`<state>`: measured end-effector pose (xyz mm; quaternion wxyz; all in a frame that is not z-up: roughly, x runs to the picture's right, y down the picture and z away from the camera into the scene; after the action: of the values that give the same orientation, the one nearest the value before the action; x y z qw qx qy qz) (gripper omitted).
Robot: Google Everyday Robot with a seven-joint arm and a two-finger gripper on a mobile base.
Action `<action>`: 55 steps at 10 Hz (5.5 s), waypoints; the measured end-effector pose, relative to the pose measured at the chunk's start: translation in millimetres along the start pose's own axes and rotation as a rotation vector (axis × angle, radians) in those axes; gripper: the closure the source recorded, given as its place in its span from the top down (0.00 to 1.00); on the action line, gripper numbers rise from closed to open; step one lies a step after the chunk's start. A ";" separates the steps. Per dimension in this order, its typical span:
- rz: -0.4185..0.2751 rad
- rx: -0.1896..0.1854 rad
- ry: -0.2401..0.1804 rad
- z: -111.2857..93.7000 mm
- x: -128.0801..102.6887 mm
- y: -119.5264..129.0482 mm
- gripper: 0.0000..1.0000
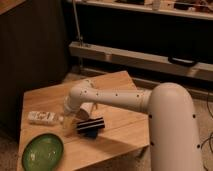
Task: Stand the bottle upright
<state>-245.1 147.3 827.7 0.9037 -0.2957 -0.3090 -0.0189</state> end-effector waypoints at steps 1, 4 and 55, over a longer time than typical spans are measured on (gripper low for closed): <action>0.014 0.002 0.000 5.4 -0.1 0.5 0.80; 0.036 0.003 0.002 11.4 -1.4 1.7 0.80; 0.320 0.235 0.185 -182.2 207.9 18.8 0.59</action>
<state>26.8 94.2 820.8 0.9480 -0.2305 -0.1738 0.1338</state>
